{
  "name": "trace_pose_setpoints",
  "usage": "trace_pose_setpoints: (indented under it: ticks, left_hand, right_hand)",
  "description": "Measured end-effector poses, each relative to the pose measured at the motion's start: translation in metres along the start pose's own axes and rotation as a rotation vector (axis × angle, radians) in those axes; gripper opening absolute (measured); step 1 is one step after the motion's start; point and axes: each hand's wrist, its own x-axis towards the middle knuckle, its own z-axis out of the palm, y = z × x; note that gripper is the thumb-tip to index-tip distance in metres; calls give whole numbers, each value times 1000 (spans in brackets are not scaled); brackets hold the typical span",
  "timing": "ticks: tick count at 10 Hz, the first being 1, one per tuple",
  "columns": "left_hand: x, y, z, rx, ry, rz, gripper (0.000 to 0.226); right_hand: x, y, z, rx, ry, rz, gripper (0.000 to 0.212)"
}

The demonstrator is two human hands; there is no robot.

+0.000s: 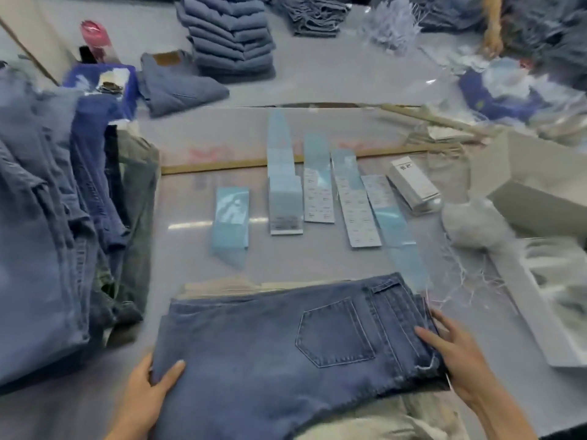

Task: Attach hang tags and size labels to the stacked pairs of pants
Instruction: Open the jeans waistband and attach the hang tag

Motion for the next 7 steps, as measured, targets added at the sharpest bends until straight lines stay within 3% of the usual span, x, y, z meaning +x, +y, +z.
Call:
trace_pose_setpoints:
  ticks: [1, 2, 3, 4, 5, 6, 7]
  left_hand:
    - [5, -5, -3, -58, 24, 16, 36]
    - [-8, -9, 14, -178, 142, -69, 46]
    - [-25, -19, 30, 307, 169, 180, 59]
    - [-45, -6, 82, 493, 431, 387, 59]
    - [-99, -11, 171, 921, 120, 1396, 59]
    - [-118, 0, 256, 983, -247, 1514, 56]
    - [-119, 13, 327, 1053, -338, 1399, 46]
  right_hand:
    - [0, 6, -27, 98, -26, -61, 53]
    - [2, 40, -38, -137, 20, 10, 47]
    - [3, 51, -35, -435, 0, 0, 45]
    - [8, 43, -35, -532, 70, -221, 29]
    - [16, 36, -22, -496, 106, -344, 28]
    - [27, 42, -10, -535, 156, -396, 19]
    - [36, 57, -5, -560, 206, -478, 16]
